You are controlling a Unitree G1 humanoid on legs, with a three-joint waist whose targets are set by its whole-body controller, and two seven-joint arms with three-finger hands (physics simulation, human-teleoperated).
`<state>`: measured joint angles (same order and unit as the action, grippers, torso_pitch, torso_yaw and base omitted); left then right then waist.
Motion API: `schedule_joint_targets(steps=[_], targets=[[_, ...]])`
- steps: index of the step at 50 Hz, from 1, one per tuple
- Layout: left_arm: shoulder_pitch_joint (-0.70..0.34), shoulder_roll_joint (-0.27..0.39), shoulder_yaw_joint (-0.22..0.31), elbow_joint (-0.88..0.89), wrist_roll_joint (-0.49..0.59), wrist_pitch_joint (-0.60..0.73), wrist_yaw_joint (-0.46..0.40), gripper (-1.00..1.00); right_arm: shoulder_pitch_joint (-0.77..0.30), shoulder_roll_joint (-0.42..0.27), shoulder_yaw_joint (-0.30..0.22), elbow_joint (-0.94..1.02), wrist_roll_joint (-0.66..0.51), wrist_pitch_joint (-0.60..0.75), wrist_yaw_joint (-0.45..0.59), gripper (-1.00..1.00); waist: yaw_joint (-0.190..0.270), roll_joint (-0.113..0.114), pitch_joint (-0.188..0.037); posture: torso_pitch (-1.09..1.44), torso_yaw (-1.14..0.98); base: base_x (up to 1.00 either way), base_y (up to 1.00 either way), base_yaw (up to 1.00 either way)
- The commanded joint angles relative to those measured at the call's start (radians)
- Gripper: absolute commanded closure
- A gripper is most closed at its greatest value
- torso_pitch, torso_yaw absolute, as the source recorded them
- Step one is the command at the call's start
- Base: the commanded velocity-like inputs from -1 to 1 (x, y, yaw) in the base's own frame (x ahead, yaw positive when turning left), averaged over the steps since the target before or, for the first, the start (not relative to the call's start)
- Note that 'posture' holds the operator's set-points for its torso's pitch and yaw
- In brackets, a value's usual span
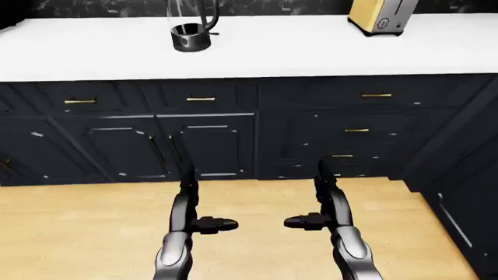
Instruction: Press down the lever to turn on the electric kettle.
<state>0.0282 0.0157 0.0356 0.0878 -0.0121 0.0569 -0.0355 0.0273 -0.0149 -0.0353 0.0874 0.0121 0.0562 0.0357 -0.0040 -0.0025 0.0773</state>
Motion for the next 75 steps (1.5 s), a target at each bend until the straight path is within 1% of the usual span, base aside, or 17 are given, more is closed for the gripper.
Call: schedule_joint_targets(steps=[1,2,3,4,5,7,8,13,24,39,50,59,62,64,66,69,75], targets=[[-0.026,0.01,0.011,-0.092,-0.003,-0.082,-0.002,-1.0,-0.023,-0.01,-0.001,-0.1,0.005,-0.041,0.013,-1.0,-0.002,-0.008,-0.001,0.0,0.0,0.0,0.0,0.0],[-0.025,0.01,0.012,-0.096,-0.004,-0.079,-0.004,-1.0,-0.023,-0.009,-0.001,-0.1,0.005,-0.04,0.015,-1.0,0.002,-0.008,-0.036,0.0,0.0,0.0,0.0,0.0],[-0.024,0.011,0.011,-0.098,-0.002,-0.077,-0.008,-1.0,-0.023,-0.009,-0.001,-0.097,0.003,-0.04,0.017,-1.0,0.008,-0.002,-0.062,0.0,0.0,0.0,0.0,0.0],[-0.022,0.011,0.009,-0.103,0.0,-0.075,-0.013,-1.0,-0.023,-0.009,-0.002,-0.099,0.003,-0.036,0.021,-1.0,0.008,-0.002,-0.052,0.0,0.0,0.0,0.0,0.0],[-0.021,0.01,0.01,-0.11,-0.006,-0.064,-0.019,-1.0,-0.022,-0.009,-0.002,-0.102,0.003,-0.034,0.022,-1.0,0.006,-0.006,-0.016,0.0,0.0,0.0,0.0,0.0],[-0.022,0.01,0.013,-0.116,-0.01,-0.046,-0.021,-1.0,-0.025,-0.01,-0.007,-0.1,0.005,-0.03,0.026,-1.0,0.007,-0.008,-0.069,0.0,0.0,0.0,0.0,0.0],[-0.022,0.011,0.012,-0.116,-0.007,-0.049,-0.023,-1.0,-0.025,-0.011,-0.006,-0.1,0.005,-0.029,0.029,-1.0,0.008,-0.008,-0.074,0.0,0.0,0.0,0.0,0.0],[-0.027,0.015,0.019,-0.109,-0.001,-0.073,-0.029,-1.0,-0.029,-0.014,-0.011,-0.098,0.007,-0.024,0.04,-1.0,0.009,-0.005,-0.078,0.0,0.0,0.0,0.0,0.0],[-0.047,0.026,0.049,-0.122,-0.035,-0.052,-0.031,-1.0,-0.055,-0.03,-0.038,-0.096,0.031,0.003,0.063,-1.0,0.008,-0.003,-0.091,0.0,0.0,0.0,0.0,0.0],[-0.128,0.096,0.145,-0.122,-0.063,-0.046,-0.036,-1.0,-0.129,-0.096,-0.133,-0.154,0.071,0.061,0.095,-1.0,0.007,-0.002,-0.084,0.0,0.0,0.0,0.0,0.0],[-0.212,0.17,0.235,-0.244,-0.128,0.102,-0.001,-1.0,-0.177,-0.131,-0.175,-0.244,0.117,0.165,0.109,-1.0,0.005,0.001,-0.079,0.0,0.0,0.0,0.0,0.0],[-0.252,0.218,0.282,-0.316,-0.168,0.154,0.013,-1.0,-0.234,-0.183,-0.232,-0.359,0.173,0.296,0.103,-1.0,0.007,0.003,-0.078,0.0,0.0,0.0,0.0,0.0],[-0.261,0.228,0.296,-0.346,-0.171,0.139,0.022,-1.0,-0.248,-0.197,-0.245,-0.409,0.19,0.343,0.098,-1.0,0.007,0.001,-0.075,0.0,0.0,0.0,0.0,0.0],[-0.265,0.239,0.304,-0.373,-0.181,0.167,0.024,-1.0,-0.256,-0.204,-0.252,-0.427,0.196,0.357,0.095,-1.0,0.007,0.0,-0.075,0.0,0.0,0.0,0.0,0.0],[-0.276,0.254,0.318,-0.394,-0.193,0.193,0.023,-1.0,-0.273,-0.216,-0.262,-0.426,0.201,0.356,0.093,-1.0,0.007,0.0,-0.073,0.0,0.0,0.0,0.0,0.0],[-0.311,0.284,0.337,-0.389,-0.219,0.241,0.025,-1.0,-0.321,-0.251,-0.281,-0.437,0.218,0.402,0.082,-1.0,0.007,0.0,-0.074,0.0,0.0,0.0,0.0,0.0],[-0.368,0.334,0.36,-0.409,-0.282,0.297,0.039,-1.0,-0.387,-0.292,-0.286,-0.468,0.234,0.449,0.068,-1.0,0.009,0.004,-0.073,0.0,0.0,0.0,0.0,0.0]])
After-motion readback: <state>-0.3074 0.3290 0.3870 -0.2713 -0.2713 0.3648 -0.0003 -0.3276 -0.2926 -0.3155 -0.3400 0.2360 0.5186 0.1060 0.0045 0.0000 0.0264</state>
